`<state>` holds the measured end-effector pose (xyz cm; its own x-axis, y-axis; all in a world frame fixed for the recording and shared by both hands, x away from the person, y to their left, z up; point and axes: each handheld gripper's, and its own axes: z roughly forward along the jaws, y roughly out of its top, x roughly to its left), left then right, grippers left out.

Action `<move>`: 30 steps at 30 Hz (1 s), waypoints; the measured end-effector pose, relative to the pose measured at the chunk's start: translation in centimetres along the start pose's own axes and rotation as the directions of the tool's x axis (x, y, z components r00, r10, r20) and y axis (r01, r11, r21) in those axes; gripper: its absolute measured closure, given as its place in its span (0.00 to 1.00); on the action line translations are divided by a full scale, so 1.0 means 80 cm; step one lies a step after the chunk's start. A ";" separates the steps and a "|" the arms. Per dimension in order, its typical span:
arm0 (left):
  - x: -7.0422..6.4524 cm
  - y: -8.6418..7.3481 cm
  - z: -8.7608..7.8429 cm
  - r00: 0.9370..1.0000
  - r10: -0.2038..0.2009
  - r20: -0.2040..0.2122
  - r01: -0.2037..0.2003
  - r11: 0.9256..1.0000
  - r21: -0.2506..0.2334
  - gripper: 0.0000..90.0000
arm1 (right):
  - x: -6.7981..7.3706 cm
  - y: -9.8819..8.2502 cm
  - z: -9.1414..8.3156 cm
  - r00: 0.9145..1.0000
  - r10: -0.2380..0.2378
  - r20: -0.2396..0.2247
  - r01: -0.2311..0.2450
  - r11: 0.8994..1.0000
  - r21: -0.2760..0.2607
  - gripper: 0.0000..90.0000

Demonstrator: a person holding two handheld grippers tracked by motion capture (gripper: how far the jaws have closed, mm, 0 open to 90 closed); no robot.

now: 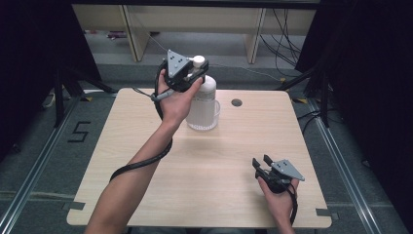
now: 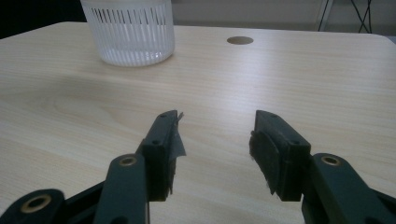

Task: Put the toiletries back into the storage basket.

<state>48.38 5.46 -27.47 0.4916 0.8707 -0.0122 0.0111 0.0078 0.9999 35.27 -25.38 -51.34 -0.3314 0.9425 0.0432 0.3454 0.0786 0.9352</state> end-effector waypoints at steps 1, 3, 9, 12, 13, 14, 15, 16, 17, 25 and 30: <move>0.000 0.001 0.002 1.000 -0.002 0.009 0.002 1.000 -0.002 0.66 | 0.000 0.000 0.000 1.000 -0.003 -0.001 0.003 1.000 0.000 0.57; 0.000 0.001 0.003 1.000 -0.004 0.002 0.004 1.000 0.000 0.66 | 0.000 0.000 0.000 1.000 -0.002 0.001 0.002 1.000 0.002 0.57; 0.002 0.003 0.008 1.000 -0.008 0.009 0.008 1.000 0.002 0.66 | 0.000 0.000 0.000 1.000 -0.003 0.002 0.003 1.000 0.005 0.57; 0.003 0.004 0.008 1.000 -0.004 0.000 0.004 1.000 0.003 0.66 | 0.000 0.000 0.000 1.000 -0.001 0.001 0.001 1.000 0.005 0.57; 0.003 0.005 0.009 1.000 -0.005 0.005 0.005 1.000 0.001 0.66 | 0.000 0.000 0.000 1.000 -0.001 0.001 0.001 1.000 0.005 0.57; 0.004 0.005 0.010 1.000 -0.005 0.006 0.005 1.000 0.001 0.66 | 0.000 0.000 0.000 1.000 -0.001 0.000 0.001 1.000 0.005 0.57; 0.004 0.006 0.010 1.000 -0.004 -0.003 0.004 1.000 0.001 0.66 | 0.001 0.000 0.000 1.000 0.000 0.006 0.000 1.000 0.009 0.57; 0.004 0.006 0.010 1.000 -0.005 -0.004 0.005 1.000 -0.001 0.66 | 0.001 0.000 0.000 1.000 0.000 0.006 0.000 1.000 0.009 0.57; 0.005 0.007 0.011 1.000 -0.007 0.003 0.007 1.000 -0.001 0.66 | 0.000 0.000 0.000 1.000 -0.001 -0.001 0.001 1.000 0.004 0.57; 0.004 0.013 0.015 1.000 -0.001 -0.002 0.001 1.000 -0.011 0.66 | 0.001 0.000 -0.001 1.000 0.005 0.006 -0.005 1.000 0.008 0.57; 0.005 0.017 0.018 1.000 -0.005 0.005 0.005 1.000 -0.012 0.66 | 0.001 0.000 0.000 1.000 0.006 0.005 -0.006 1.000 0.010 0.57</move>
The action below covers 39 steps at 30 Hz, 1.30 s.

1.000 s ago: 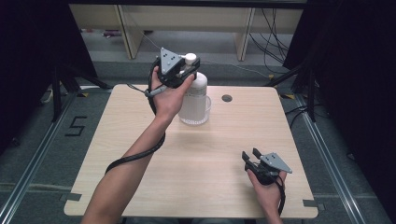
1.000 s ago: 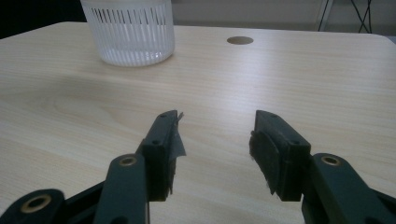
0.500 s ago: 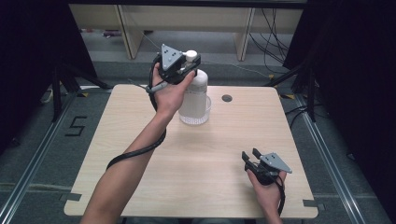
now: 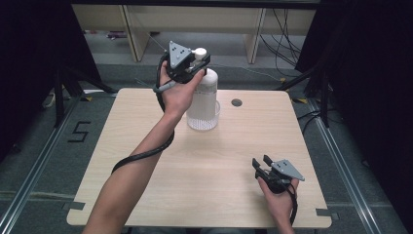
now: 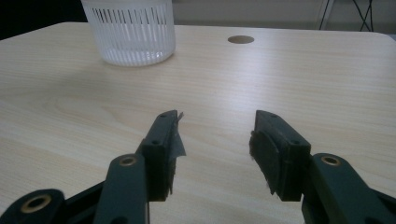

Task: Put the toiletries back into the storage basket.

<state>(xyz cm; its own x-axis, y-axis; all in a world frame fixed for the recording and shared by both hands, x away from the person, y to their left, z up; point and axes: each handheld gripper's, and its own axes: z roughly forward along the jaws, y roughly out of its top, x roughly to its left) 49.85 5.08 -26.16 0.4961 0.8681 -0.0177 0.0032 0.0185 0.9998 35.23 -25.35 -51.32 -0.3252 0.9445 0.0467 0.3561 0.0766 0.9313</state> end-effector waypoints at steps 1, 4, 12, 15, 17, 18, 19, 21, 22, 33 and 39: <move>0.000 0.000 0.001 1.000 -0.002 0.000 0.002 1.000 -0.002 0.66 | 0.000 0.000 0.000 1.000 -0.001 0.002 0.001 1.000 0.000 0.57; 0.001 0.002 0.003 1.000 -0.004 0.000 0.004 1.000 -0.001 0.66 | 0.004 -0.001 0.001 0.999 0.032 -0.014 -0.032 0.999 -0.009 0.57; 0.002 0.005 0.008 1.000 0.001 -0.005 -0.001 1.000 -0.006 0.66 | 0.005 -0.001 0.000 0.999 0.040 -0.011 -0.040 0.999 0.000 0.57; 0.002 0.007 0.010 1.000 -0.001 -0.007 0.001 1.000 -0.012 0.66 | 0.004 0.000 0.001 1.000 0.016 0.006 -0.016 1.000 0.005 0.57; 0.003 0.008 0.011 1.000 0.001 -0.014 -0.001 1.000 -0.012 0.66 | 0.004 -0.001 0.002 1.000 0.014 0.007 -0.014 1.000 -0.001 0.57; 0.003 0.008 0.013 1.000 -0.002 -0.006 0.002 1.000 -0.013 0.66 | 0.002 0.000 0.002 1.000 0.002 0.002 -0.002 1.000 0.002 0.57; 0.003 0.009 0.014 1.000 -0.002 -0.006 0.002 1.000 -0.013 0.66 | 0.002 0.000 0.002 1.000 0.002 0.002 -0.002 1.000 0.002 0.57; 0.003 0.009 0.017 1.000 -0.001 -0.008 0.001 1.000 -0.012 0.66 | 0.002 0.000 0.001 1.000 0.013 -0.016 -0.013 1.000 -0.002 0.57; 0.004 0.010 0.019 1.000 0.002 -0.009 -0.003 1.000 -0.011 0.66 | 0.001 0.000 0.000 1.000 0.013 -0.016 -0.013 1.000 0.000 0.57; 0.009 0.010 0.033 1.000 0.005 -0.020 -0.005 1.000 -0.010 0.66 | 0.000 0.000 0.000 1.000 -0.002 -0.005 0.002 1.000 -0.002 0.57; 0.014 0.008 0.039 0.999 0.006 -0.035 -0.006 1.000 -0.003 0.66 | 0.001 0.000 0.000 1.000 -0.005 -0.004 0.005 1.000 -0.003 0.57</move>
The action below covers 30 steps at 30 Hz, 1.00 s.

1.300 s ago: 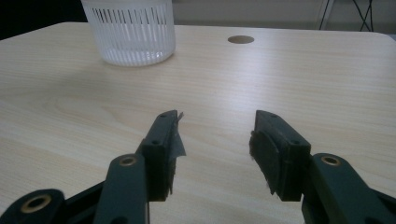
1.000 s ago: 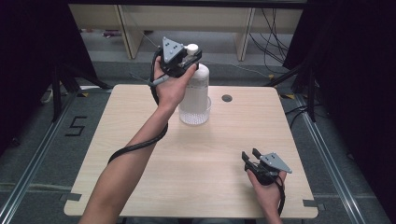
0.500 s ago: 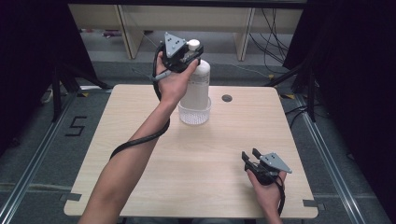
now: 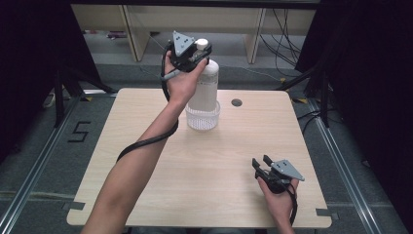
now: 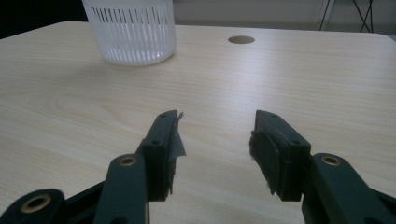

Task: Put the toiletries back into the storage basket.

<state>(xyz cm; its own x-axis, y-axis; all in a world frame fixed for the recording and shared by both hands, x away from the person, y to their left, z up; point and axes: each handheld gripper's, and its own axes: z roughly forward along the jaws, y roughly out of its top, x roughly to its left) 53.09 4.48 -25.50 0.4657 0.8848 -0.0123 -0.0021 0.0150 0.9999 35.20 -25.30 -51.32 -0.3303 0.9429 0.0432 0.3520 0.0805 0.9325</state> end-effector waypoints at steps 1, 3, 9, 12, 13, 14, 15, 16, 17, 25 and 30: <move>0.001 -0.001 0.001 1.000 0.002 -0.012 -0.002 1.000 0.001 0.66 | 0.000 0.000 0.000 1.000 0.001 0.000 -0.001 1.000 0.002 0.57; 0.003 -0.001 0.005 1.000 0.002 -0.019 -0.002 1.000 0.004 0.66 | 0.000 0.000 0.000 1.000 0.003 -0.003 -0.003 1.000 0.000 0.57; 0.008 -0.002 0.015 1.000 0.007 -0.020 -0.007 1.000 -0.001 0.66 | 0.000 0.000 0.000 1.000 0.003 -0.005 -0.003 1.000 -0.001 0.57; 0.010 -0.003 0.017 1.000 0.002 -0.026 -0.002 1.000 -0.006 0.66 | 0.000 0.000 0.000 1.000 0.002 -0.007 -0.002 1.000 -0.002 0.57; 0.011 -0.004 0.019 1.000 0.003 -0.017 -0.004 1.000 -0.005 0.66 | 0.000 0.000 0.000 1.000 0.002 -0.007 -0.002 1.000 -0.002 0.57; 0.011 -0.004 0.020 1.000 0.003 -0.016 -0.003 1.000 -0.002 0.66 | 0.000 0.000 0.000 1.000 0.003 -0.007 -0.003 1.000 -0.003 0.57; 0.011 -0.005 0.021 1.000 0.002 -0.017 -0.003 1.000 -0.005 0.66 | 0.000 0.000 0.000 1.000 0.004 -0.006 -0.004 1.000 -0.002 0.57; 0.011 -0.007 0.022 1.000 0.005 -0.022 -0.005 1.000 -0.001 0.66 | 0.000 0.000 0.000 1.000 0.003 -0.007 -0.003 1.000 -0.002 0.57; 0.011 -0.008 0.023 1.000 0.006 -0.015 -0.006 1.000 -0.002 0.66 | 0.000 0.000 0.000 1.000 0.001 0.000 -0.001 1.000 0.000 0.57; 0.012 -0.016 0.032 0.999 0.012 -0.029 -0.011 1.000 0.022 0.66 | 0.000 0.000 0.000 1.000 0.003 -0.003 -0.003 1.000 -0.002 0.57; 0.011 -0.019 0.038 0.999 0.022 -0.032 -0.021 0.999 0.035 0.66 | 0.000 0.000 0.000 1.000 0.004 -0.004 -0.004 1.000 -0.002 0.57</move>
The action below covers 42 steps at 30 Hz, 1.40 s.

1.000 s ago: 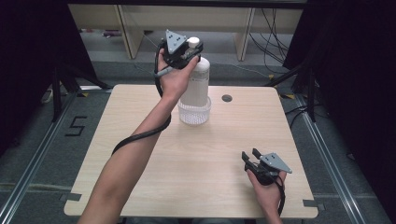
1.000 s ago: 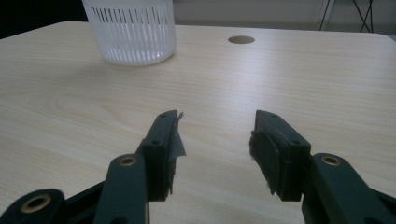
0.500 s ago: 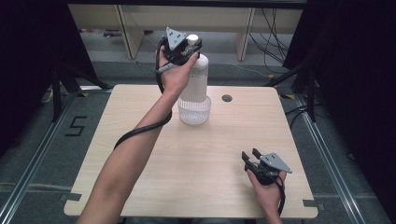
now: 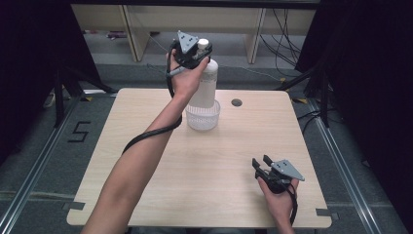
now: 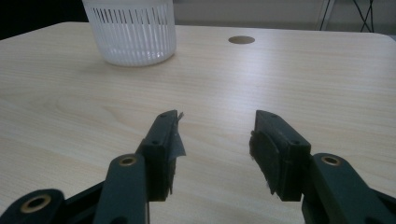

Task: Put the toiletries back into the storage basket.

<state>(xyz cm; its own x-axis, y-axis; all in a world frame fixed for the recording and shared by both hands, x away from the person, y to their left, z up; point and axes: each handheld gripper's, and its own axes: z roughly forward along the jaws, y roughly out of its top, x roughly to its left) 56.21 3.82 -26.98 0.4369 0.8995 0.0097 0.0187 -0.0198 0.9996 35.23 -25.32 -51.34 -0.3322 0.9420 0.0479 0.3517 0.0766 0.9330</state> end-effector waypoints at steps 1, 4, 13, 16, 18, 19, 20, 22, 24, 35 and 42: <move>0.000 0.000 0.000 1.000 0.000 0.000 0.000 1.000 0.000 0.66 | 0.000 0.000 0.000 1.000 0.000 0.000 0.000 1.000 0.000 0.57; 0.000 -0.002 0.003 1.000 -0.004 -0.005 0.004 1.000 0.009 0.66 | 0.000 0.000 0.000 1.000 0.000 0.001 0.000 1.000 0.001 0.57; 0.000 -0.014 0.015 1.000 0.002 0.007 -0.002 1.000 0.017 0.66 | 0.000 0.000 0.000 1.000 0.004 0.003 -0.004 1.000 -0.002 0.57; 0.000 -0.017 0.017 1.000 0.000 -0.002 0.000 1.000 0.026 0.66 | -0.001 0.000 0.000 1.000 0.001 0.002 -0.001 1.000 -0.001 0.57; 0.000 -0.019 0.019 1.000 0.005 0.004 -0.005 1.000 0.026 0.66 | -0.001 0.000 0.000 1.000 0.000 0.002 0.000 1.000 0.001 0.57; 0.000 -0.020 0.020 1.000 0.003 0.002 -0.003 1.000 0.026 0.66 | 0.000 0.000 0.000 1.000 0.004 0.002 -0.004 1.000 0.000 0.57; 0.000 -0.021 0.019 1.000 0.001 -0.006 -0.001 1.000 0.030 0.66 | 0.000 0.000 0.000 1.000 0.003 0.002 -0.003 1.000 0.001 0.57; 0.001 -0.023 0.021 1.000 -0.001 0.001 0.001 1.000 0.028 0.66 | 0.000 0.000 0.000 1.000 0.002 0.003 -0.002 1.000 0.003 0.57; 0.001 -0.025 0.021 1.000 -0.005 -0.005 0.005 0.999 0.034 0.66 | 0.000 0.000 0.000 1.000 0.002 0.003 -0.002 1.000 0.003 0.57; 0.000 -0.038 0.026 1.000 -0.009 -0.010 0.009 0.999 0.051 0.66 | 0.000 0.000 -0.001 1.000 0.001 0.000 -0.001 1.000 0.005 0.57; -0.002 -0.048 0.029 1.000 -0.019 -0.006 0.019 0.998 0.065 0.66 | 0.000 0.000 -0.001 1.000 0.001 -0.002 -0.001 1.000 0.003 0.57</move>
<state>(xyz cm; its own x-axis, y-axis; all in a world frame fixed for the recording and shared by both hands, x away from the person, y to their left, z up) 58.17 2.77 -30.87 0.4314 0.9021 -0.0093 0.0856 -0.0306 0.9959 35.21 -25.37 -51.32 -0.3338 0.9414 0.0492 0.3543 0.0769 0.9320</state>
